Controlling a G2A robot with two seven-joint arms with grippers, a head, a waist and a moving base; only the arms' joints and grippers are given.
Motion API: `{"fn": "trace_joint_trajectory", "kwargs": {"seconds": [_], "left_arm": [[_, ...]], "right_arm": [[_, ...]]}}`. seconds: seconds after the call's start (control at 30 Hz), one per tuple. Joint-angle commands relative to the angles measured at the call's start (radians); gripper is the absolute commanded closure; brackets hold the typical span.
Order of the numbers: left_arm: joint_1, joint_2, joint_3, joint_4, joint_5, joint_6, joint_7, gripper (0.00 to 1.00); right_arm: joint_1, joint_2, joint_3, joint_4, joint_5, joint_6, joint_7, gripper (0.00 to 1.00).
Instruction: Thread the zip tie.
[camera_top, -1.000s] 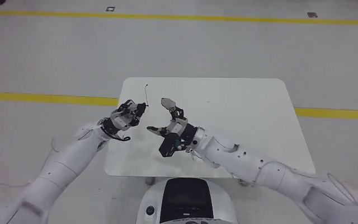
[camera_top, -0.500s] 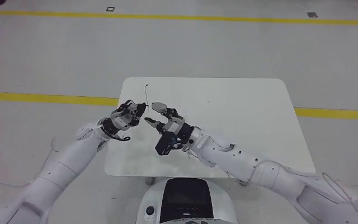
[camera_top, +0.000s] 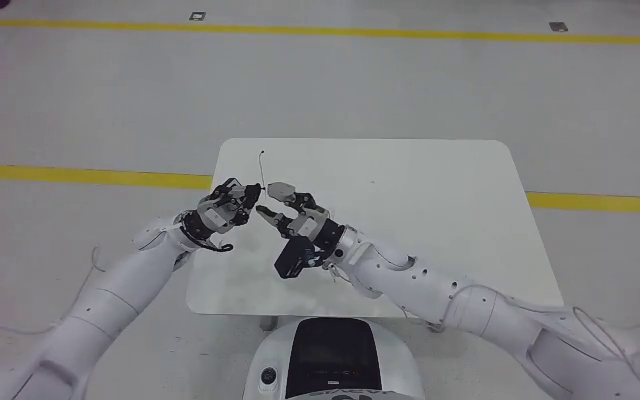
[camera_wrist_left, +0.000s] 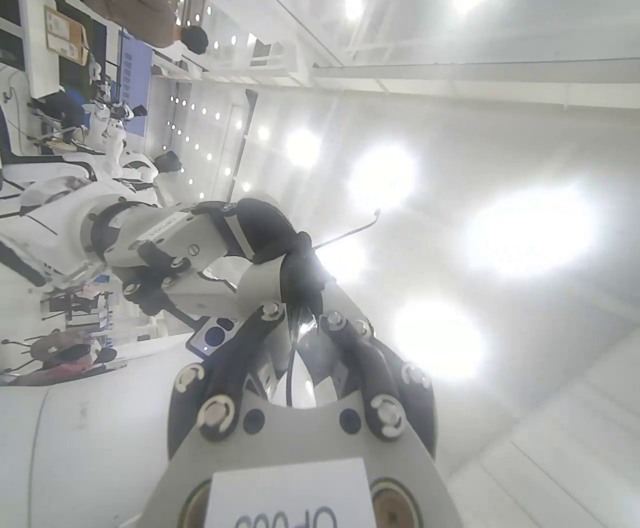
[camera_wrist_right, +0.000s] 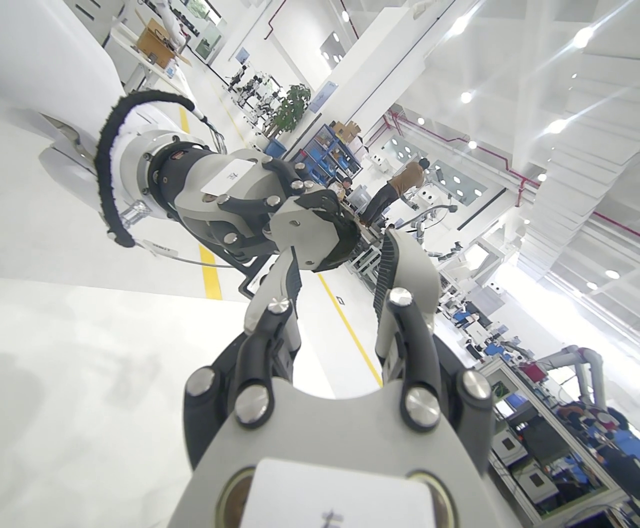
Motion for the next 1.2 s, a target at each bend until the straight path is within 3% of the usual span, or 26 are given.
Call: {"fn": "trace_joint_trajectory", "kwargs": {"seconds": [0.0,1.17], "left_arm": [[0.000,0.000,0.000,0.000,0.000,0.000,0.000,1.00],[0.000,0.000,0.000,0.000,0.000,0.000,0.000,1.00]], "right_arm": [[0.000,0.000,0.001,0.000,0.000,0.000,-0.001,0.68],[-0.008,-0.005,0.024,0.007,0.000,0.000,-0.004,0.82]]}}
